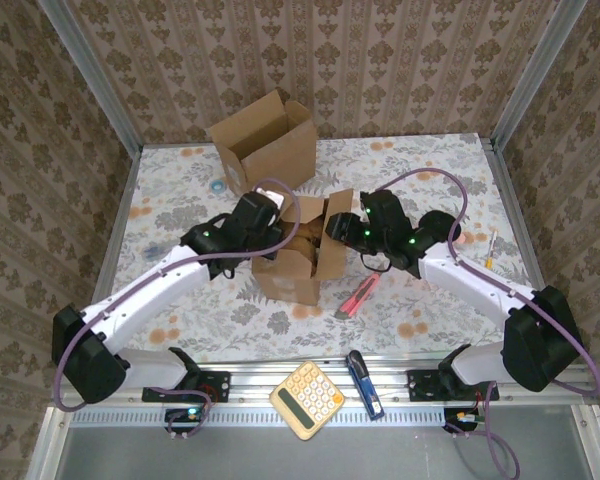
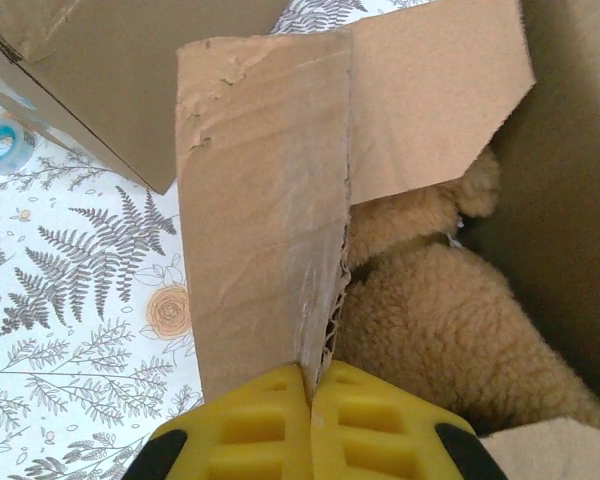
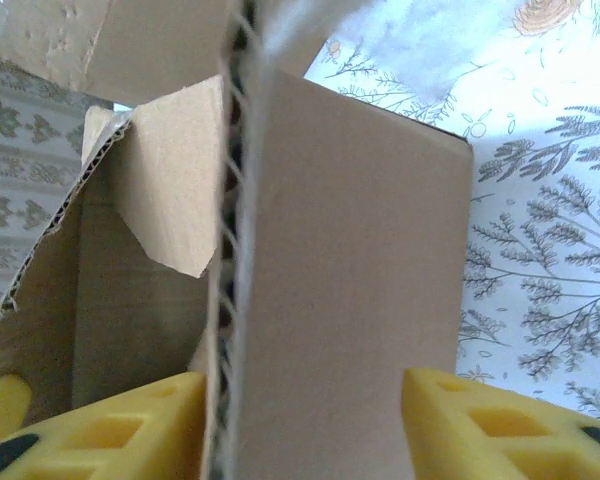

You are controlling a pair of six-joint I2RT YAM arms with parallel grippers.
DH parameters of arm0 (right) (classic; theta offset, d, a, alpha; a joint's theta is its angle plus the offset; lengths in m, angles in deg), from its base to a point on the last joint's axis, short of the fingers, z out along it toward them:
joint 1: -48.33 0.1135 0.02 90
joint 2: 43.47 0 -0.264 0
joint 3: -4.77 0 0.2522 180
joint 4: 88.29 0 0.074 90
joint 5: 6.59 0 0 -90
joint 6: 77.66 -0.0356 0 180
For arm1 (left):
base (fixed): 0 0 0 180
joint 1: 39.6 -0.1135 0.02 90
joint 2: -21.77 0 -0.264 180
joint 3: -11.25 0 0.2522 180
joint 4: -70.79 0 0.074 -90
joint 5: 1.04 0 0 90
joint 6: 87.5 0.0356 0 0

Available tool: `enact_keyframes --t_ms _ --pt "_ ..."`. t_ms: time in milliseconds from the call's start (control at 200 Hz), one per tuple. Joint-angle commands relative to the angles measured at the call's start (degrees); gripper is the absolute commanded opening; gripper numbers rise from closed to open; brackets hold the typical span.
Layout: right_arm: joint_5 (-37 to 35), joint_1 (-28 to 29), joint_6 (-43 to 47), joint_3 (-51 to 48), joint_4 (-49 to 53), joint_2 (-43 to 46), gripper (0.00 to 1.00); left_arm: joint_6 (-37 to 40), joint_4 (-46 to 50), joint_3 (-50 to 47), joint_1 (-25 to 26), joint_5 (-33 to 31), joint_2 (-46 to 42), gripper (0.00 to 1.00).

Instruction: Unpack the express box

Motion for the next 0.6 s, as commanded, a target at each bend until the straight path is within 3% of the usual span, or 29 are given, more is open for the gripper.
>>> enact_keyframes --t_ms 0,310,590 --pt "-4.5 -1.6 2.4 2.1 5.8 -1.3 0.55 1.2 2.4 1.7 1.9 -0.2 1.8 0.0" --pt "-4.1 -1.6 4.7 4.7 7.6 -4.2 0.61 2.6 2.2 3.1 3.6 1.2 3.2 0.0" --pt "-2.3 -2.6 16.4 15.1 14.6 -11.5 0.72 5.5 3.5 3.8 5.6 3.1 4.1 0.0"
